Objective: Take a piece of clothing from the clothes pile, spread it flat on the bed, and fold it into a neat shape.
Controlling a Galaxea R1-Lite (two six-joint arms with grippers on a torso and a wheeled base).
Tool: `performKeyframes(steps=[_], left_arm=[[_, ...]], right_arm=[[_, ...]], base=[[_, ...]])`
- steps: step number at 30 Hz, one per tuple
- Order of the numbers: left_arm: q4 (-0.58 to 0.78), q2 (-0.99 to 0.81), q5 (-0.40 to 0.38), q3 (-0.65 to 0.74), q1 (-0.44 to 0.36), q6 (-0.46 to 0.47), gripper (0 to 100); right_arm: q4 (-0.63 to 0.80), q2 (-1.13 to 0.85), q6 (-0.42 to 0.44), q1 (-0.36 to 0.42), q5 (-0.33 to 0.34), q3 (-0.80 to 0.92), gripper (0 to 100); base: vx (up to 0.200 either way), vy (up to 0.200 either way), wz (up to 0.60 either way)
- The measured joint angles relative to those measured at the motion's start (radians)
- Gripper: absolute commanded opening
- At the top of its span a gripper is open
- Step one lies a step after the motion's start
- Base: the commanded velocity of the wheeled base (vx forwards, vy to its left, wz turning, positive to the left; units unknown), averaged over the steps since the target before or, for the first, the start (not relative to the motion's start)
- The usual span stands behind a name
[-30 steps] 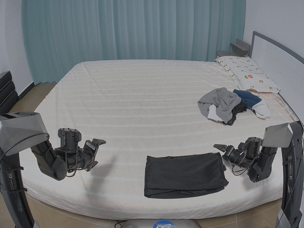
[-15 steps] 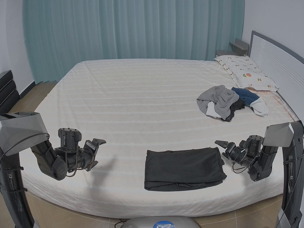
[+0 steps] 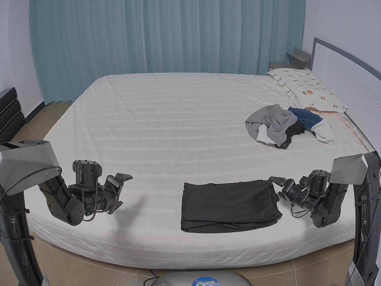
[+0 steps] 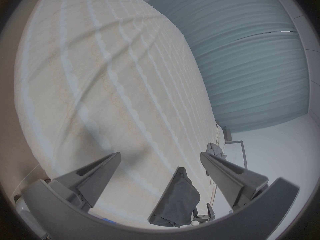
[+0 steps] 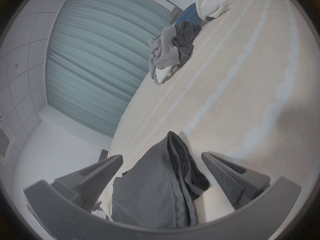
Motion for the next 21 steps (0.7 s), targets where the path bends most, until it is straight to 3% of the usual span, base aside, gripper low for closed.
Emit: performKeyframes(steps=[21], left_arm=[[0.008,-0.004,0.000,-0.016,-0.048,0.006,100]], right_arm=[[0.000,0.003,0.000,0.005,-0.007,-0.001,100]], base=[[0.000,-0.200,0.00]])
